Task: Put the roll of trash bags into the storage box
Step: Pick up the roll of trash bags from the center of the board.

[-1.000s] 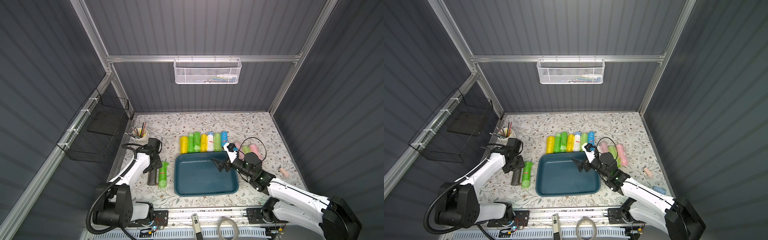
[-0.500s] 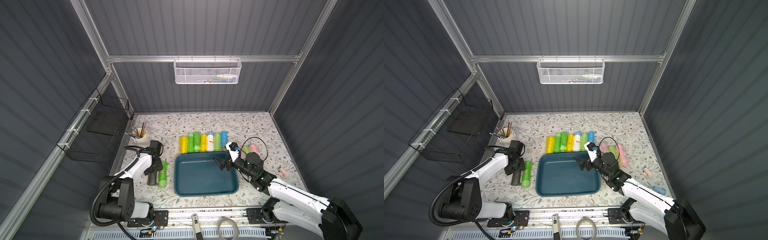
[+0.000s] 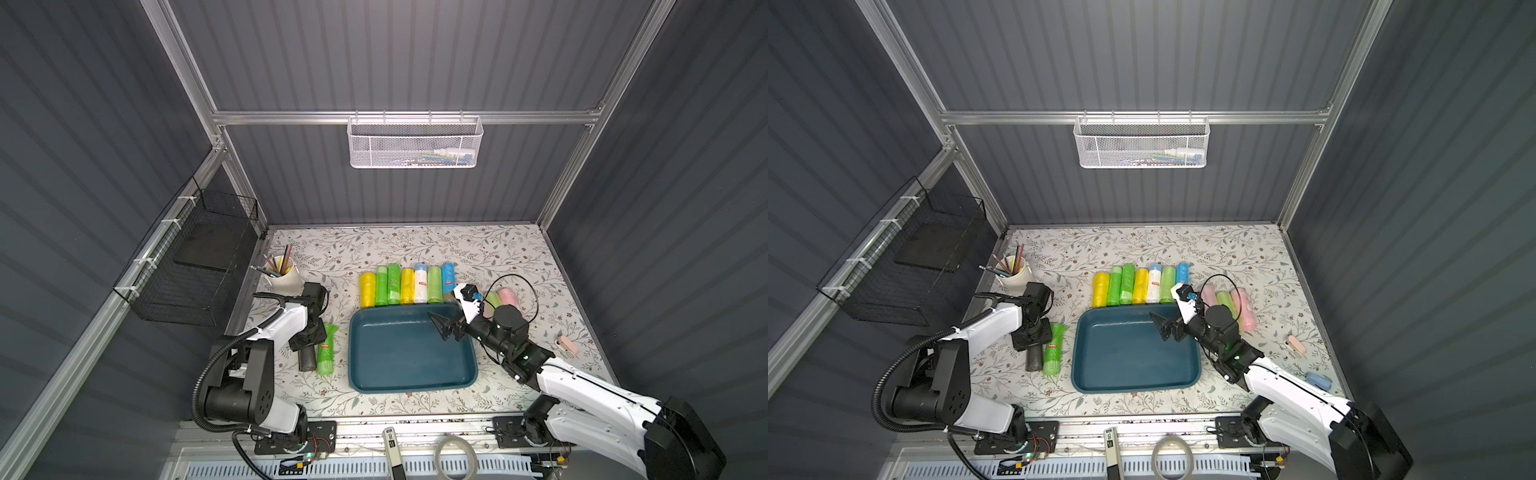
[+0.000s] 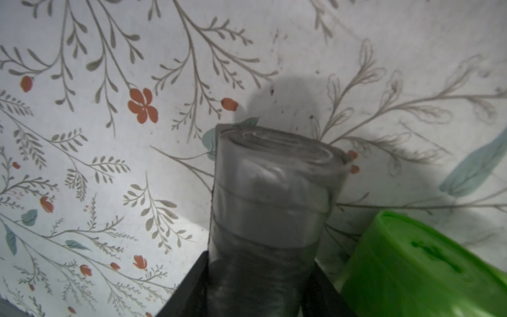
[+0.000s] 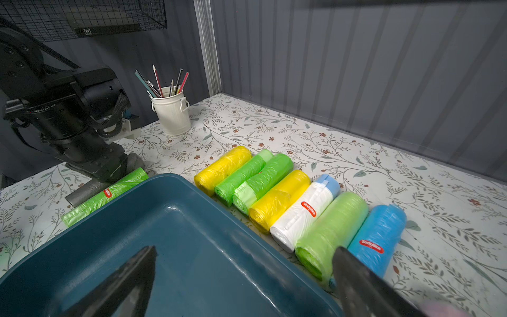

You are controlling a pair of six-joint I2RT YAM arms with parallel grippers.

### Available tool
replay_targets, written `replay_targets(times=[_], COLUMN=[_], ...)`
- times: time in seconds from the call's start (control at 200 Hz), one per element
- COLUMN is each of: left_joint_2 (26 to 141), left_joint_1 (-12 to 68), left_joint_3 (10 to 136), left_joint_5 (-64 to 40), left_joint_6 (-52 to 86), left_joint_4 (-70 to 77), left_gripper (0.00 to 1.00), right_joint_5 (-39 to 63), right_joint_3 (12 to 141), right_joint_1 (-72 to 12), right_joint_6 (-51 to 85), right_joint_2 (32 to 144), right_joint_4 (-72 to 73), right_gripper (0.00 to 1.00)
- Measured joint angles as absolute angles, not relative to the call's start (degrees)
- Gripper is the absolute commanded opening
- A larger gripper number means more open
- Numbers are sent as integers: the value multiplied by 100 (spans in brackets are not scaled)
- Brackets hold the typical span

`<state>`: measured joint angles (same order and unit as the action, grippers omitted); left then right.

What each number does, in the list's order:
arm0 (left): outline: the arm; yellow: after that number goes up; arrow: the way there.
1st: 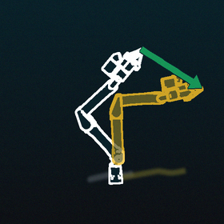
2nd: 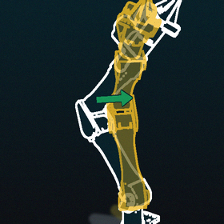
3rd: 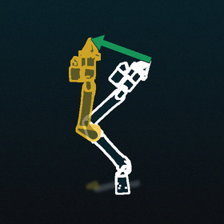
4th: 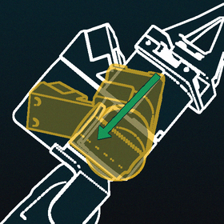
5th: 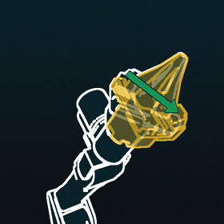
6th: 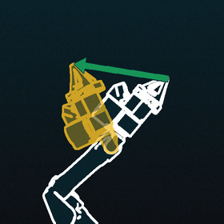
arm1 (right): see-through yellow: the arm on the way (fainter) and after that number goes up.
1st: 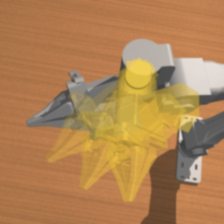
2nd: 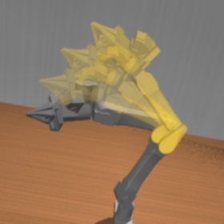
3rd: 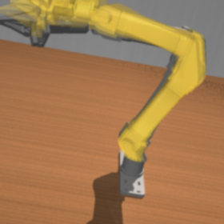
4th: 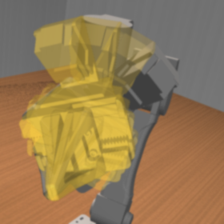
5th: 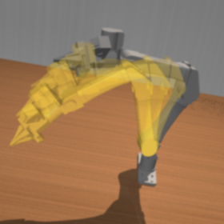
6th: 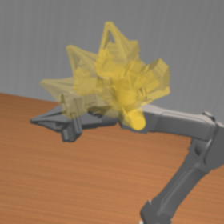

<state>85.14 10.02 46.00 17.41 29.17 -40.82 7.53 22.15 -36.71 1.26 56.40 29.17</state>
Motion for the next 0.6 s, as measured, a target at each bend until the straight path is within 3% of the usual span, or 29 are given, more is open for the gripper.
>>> replay_targets(times=[0.6], left_joint_2=[8799], left_joint_1=[1035], left_joint_3=[4882], left_joint_5=[2123], left_joint_6=[2567], left_joint_4=[-4110], left_gripper=[34], right_joint_5=[773], right_joint_3=[2189], right_joint_1=[-3555], right_joint_6=[174], right_joint_2=[5721], right_joint_4=[3033], right_gripper=[99])
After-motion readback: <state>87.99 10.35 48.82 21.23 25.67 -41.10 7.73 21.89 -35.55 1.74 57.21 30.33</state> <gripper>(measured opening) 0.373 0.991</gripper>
